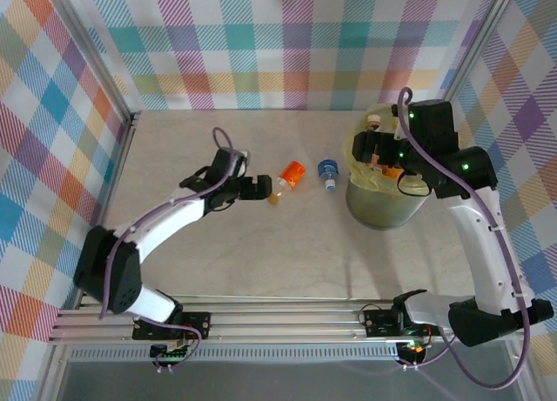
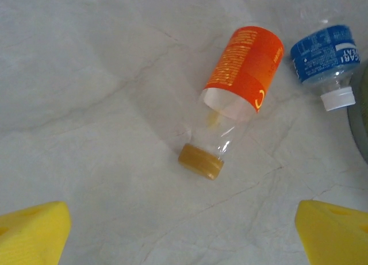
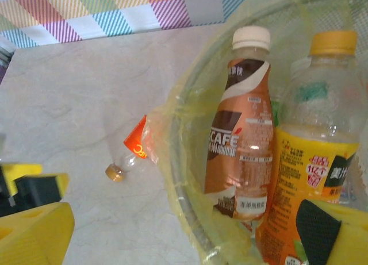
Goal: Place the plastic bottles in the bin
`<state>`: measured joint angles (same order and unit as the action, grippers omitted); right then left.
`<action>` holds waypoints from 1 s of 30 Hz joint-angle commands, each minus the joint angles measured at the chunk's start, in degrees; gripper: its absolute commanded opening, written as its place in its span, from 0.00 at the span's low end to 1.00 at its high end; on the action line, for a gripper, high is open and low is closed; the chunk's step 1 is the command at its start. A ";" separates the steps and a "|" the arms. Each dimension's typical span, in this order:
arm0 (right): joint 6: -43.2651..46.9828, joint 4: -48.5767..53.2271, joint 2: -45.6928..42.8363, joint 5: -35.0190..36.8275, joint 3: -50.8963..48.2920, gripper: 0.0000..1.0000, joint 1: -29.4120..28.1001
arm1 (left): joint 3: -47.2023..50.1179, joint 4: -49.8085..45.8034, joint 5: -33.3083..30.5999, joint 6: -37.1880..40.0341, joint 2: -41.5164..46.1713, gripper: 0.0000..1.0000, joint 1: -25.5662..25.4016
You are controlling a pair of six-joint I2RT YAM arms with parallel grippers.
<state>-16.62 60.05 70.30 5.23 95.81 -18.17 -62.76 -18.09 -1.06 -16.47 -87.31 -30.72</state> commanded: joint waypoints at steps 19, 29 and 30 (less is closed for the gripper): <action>-2.79 -1.23 -7.81 -0.05 -6.78 1.00 0.20 | -34.22 -12.69 -1.41 11.11 -36.15 0.97 -4.08; -2.71 -2.20 -7.33 -0.03 -7.64 1.00 0.23 | -37.52 -14.26 -1.28 9.22 -41.03 0.84 -4.17; -2.72 -2.25 -7.37 -0.08 -7.89 1.00 0.19 | -37.52 -14.17 -1.16 9.01 -41.21 0.81 -4.17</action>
<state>-18.87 59.11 62.94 5.30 88.77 -18.17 -98.52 -30.39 -2.48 -6.68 -127.48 -34.13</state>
